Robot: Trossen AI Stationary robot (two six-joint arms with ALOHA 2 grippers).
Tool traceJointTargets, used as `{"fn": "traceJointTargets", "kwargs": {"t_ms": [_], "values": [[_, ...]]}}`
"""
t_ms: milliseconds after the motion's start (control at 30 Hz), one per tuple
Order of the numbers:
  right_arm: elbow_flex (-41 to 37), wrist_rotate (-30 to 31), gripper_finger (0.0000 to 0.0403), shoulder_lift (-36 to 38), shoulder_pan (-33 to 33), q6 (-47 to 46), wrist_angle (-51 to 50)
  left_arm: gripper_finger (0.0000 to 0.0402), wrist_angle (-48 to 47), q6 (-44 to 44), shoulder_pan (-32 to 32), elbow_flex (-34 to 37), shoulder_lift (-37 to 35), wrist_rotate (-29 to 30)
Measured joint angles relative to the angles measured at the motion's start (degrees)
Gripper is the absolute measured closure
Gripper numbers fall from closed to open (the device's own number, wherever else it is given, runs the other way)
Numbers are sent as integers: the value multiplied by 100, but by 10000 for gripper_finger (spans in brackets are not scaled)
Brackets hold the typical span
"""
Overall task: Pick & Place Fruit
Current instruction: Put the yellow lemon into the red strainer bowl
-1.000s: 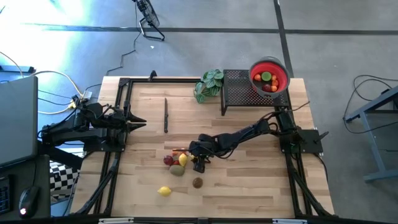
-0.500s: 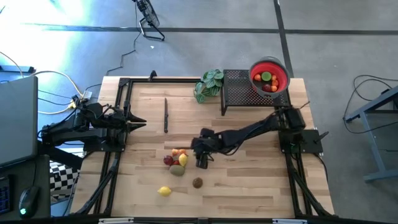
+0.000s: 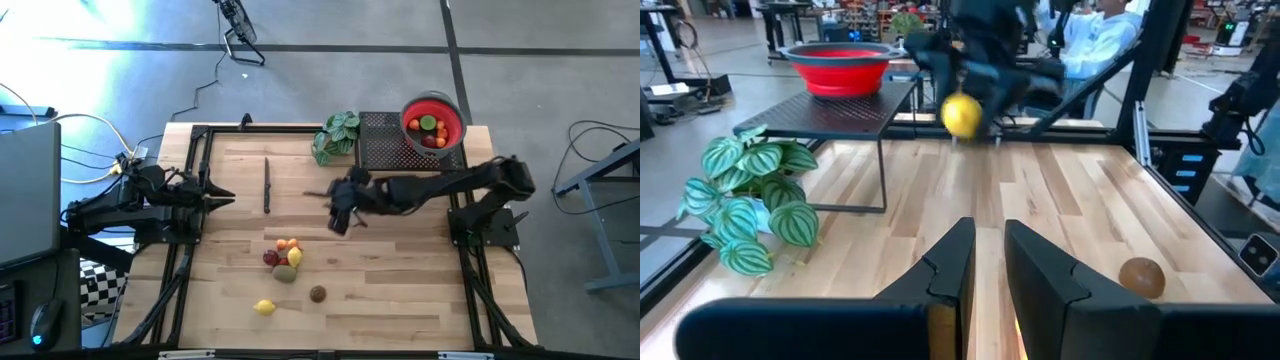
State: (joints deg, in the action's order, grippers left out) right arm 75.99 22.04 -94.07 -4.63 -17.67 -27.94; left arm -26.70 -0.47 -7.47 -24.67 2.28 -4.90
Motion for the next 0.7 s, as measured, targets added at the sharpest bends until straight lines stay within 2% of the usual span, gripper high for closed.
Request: {"fn": "traceJointTargets", "kwargs": {"t_ms": [433, 700], "values": [[15, 840, 204, 1582, 1126, -9, -1302, 348, 40, 0, -2, 0, -2, 10], [15, 1642, 205, 1898, 2084, -10, -2022, 348, 44, -1, -2, 0, 0, 10]]}}
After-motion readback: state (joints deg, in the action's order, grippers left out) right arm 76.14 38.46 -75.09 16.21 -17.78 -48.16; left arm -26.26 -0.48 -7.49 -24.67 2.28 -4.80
